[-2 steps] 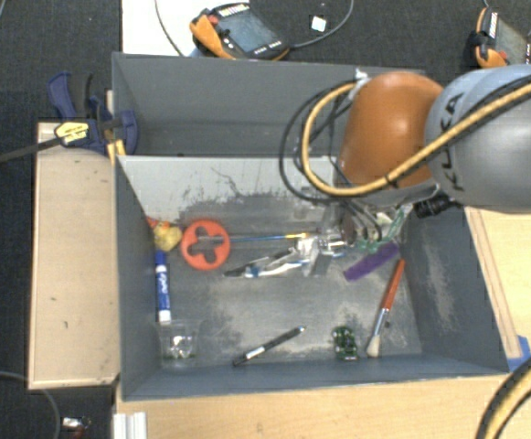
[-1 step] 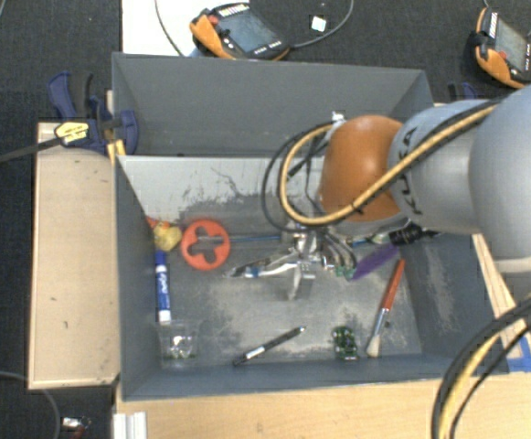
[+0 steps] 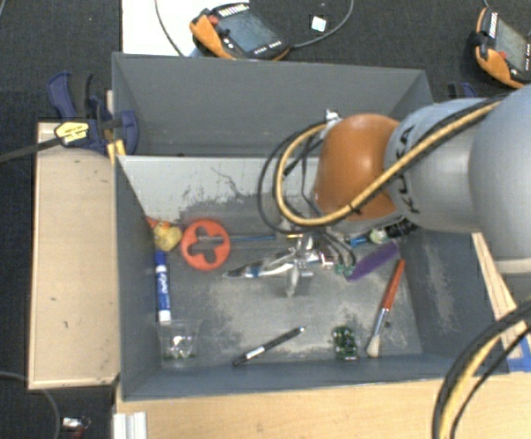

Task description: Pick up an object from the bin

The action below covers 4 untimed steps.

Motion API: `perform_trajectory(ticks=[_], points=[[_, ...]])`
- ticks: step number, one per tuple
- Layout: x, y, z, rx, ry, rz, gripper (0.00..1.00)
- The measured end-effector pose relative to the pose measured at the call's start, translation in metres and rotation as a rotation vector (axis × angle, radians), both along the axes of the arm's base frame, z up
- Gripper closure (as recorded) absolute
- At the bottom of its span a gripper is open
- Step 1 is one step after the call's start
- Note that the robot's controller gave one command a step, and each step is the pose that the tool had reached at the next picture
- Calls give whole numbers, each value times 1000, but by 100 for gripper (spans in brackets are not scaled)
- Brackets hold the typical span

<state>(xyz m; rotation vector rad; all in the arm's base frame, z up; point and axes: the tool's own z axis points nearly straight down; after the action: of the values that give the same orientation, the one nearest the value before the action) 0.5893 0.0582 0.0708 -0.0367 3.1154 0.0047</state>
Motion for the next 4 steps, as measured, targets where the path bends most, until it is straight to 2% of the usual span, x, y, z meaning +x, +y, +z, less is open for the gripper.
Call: perform_trajectory(ticks=[1, 2, 3, 4], points=[[0, -7, -1, 2, 10, -78, 100], [0, -7, -1, 3, 10, -79, 100], [-3, -8, 35, 2, 21, -79, 100], [0, -7, 68, 3, 9, -79, 100]])
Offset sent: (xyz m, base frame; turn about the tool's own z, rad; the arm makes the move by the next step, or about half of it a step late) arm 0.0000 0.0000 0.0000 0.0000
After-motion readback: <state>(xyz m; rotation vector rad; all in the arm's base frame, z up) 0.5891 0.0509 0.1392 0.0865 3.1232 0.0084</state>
